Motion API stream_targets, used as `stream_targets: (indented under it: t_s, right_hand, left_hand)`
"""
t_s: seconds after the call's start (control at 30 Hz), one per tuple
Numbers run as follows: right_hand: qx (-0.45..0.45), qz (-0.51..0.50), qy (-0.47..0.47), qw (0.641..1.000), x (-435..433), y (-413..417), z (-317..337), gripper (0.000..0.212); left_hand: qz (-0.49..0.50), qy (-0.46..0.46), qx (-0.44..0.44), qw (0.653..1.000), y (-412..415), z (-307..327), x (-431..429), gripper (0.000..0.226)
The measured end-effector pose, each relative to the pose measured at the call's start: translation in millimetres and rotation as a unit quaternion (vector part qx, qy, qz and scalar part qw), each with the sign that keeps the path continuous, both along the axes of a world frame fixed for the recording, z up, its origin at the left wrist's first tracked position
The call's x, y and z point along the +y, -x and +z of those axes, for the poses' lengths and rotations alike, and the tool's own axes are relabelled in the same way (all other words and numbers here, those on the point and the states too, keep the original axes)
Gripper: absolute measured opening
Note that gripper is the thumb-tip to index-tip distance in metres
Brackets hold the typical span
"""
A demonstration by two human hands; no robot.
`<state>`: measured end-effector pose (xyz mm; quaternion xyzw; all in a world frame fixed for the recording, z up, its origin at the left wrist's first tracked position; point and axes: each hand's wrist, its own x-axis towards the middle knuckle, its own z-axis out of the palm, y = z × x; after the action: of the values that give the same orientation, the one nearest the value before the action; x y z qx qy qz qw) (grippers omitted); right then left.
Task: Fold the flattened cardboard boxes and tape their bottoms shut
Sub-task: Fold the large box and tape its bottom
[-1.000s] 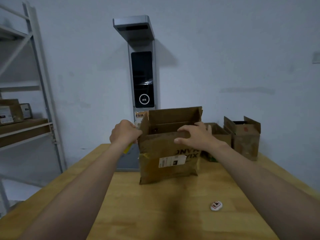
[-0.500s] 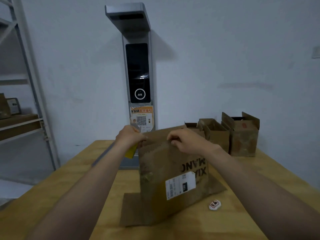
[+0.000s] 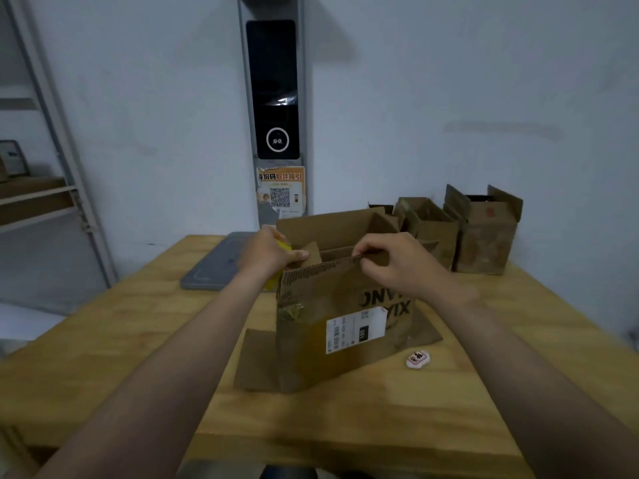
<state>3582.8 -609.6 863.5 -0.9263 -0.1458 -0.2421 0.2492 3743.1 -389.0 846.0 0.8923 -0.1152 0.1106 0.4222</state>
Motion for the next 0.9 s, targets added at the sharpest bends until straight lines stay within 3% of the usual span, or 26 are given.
stream_targets:
  t_s: [0.13,0.27,0.37,0.47,0.7,0.8,0.9]
  right_hand:
    - [-0.053,-0.05,0.057,0.996,-9,-2,-3,0.011]
    - [0.023,-0.159,0.006,0.987,-33,-4,3,0.051]
    - [0.051,-0.185,-0.011,0.981,-54,-1,4,0.061]
    - [0.069,-0.123,-0.066,0.988,-67,2,0,0.065]
    - [0.015,-0.011,-0.207,0.978,-93,3,-23,0.033]
    - [-0.001,-0.005,-0.291,0.957,-105,-4,-41,0.044]
    - [0.017,-0.014,-0.303,0.953,-108,-16,-60,0.051]
  left_hand:
    - [0.046,-0.015,0.017,0.999,-5,-13,17,0.059]
    - [0.06,-0.024,0.028,0.998,-7,-18,26,0.065]
    - [0.06,-0.023,0.032,0.997,-5,-23,26,0.068]
    - [0.061,-0.013,0.035,0.997,-3,-30,25,0.076]
    - [0.072,0.004,0.024,0.997,-9,-36,15,0.071]
    - [0.081,0.003,0.023,0.996,-17,-38,10,0.071]
    - [0.08,0.006,0.028,0.996,-27,-41,4,0.07]
